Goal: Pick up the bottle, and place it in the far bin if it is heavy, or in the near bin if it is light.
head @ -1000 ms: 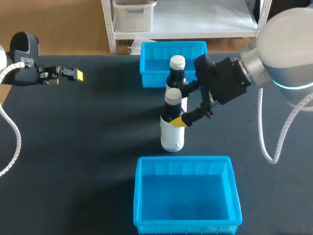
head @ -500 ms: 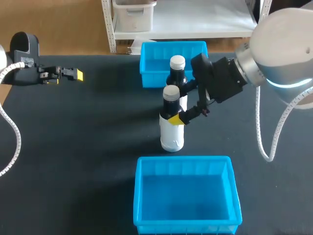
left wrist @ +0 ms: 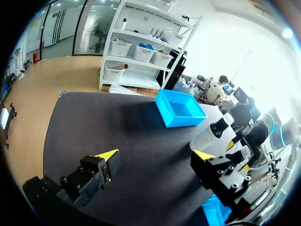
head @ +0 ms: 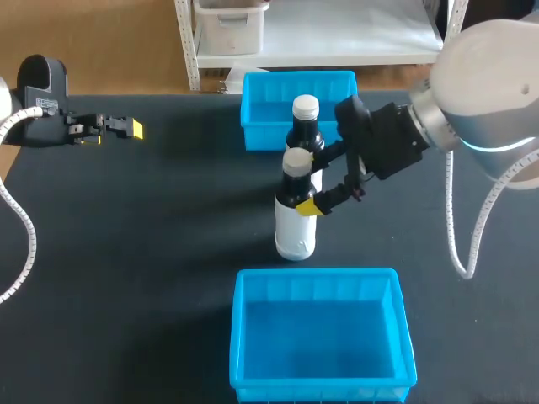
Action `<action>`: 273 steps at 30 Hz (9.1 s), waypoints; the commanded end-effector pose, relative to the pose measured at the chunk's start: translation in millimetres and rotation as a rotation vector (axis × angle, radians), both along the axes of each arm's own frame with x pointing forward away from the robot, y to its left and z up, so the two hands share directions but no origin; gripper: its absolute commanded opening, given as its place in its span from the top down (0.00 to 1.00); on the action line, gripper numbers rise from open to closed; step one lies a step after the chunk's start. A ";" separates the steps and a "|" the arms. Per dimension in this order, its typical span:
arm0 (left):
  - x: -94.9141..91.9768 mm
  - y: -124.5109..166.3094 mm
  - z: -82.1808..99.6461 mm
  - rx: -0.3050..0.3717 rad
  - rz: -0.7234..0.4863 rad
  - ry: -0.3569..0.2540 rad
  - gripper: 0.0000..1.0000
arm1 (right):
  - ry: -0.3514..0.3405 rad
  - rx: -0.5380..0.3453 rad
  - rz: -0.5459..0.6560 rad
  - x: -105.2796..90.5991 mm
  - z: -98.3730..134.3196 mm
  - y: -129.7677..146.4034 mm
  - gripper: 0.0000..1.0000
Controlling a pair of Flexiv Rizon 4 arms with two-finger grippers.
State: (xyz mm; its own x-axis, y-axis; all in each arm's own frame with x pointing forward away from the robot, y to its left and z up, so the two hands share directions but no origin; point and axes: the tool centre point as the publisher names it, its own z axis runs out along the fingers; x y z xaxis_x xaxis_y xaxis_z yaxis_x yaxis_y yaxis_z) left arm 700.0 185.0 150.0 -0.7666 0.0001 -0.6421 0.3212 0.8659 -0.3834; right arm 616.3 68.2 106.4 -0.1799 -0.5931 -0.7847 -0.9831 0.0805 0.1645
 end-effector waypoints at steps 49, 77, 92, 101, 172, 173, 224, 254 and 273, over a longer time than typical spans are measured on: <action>0.0 0.0 0.0 0.000 0.000 0.000 0.00 | -0.029 0.062 0.038 -8.8 21.0 13.4 0.00; 0.0 0.0 0.0 0.000 0.000 0.000 0.00 | -0.023 0.065 0.035 -6.2 14.4 15.6 0.84; 0.0 0.0 0.0 0.000 0.000 0.000 0.00 | -0.076 0.040 -0.044 8.6 31.2 -22.2 1.00; 0.0 0.0 0.0 0.000 0.000 0.000 0.00 | -0.121 -0.010 -0.170 27.5 50.3 -79.4 1.00; 0.0 0.0 0.0 0.000 0.000 0.000 0.00 | -0.079 0.140 0.345 -191.5 99.0 28.7 1.00; 0.0 0.0 0.0 0.000 0.000 0.000 0.00 | -0.075 0.141 0.350 -192.1 96.3 30.0 1.00; 0.0 0.0 0.0 0.000 0.000 0.000 0.00 | -0.091 0.077 0.410 -163.7 28.6 30.3 0.36; 0.0 0.0 0.0 0.000 0.000 0.000 0.00 | -0.105 -0.068 0.123 -61.1 27.1 -77.3 0.00; 0.0 0.0 0.0 0.000 0.000 0.000 0.00 | -0.148 -0.055 -0.073 103.6 23.7 -102.5 0.00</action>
State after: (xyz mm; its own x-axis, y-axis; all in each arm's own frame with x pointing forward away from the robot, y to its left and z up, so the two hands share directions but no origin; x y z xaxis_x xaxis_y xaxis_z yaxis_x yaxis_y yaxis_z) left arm 700.0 185.0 150.0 -0.7666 0.0001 -0.6421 0.3212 0.8659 -0.3834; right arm 683.7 -39.4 139.6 -0.1140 -0.6346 -0.7644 -0.9805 0.1960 -0.0164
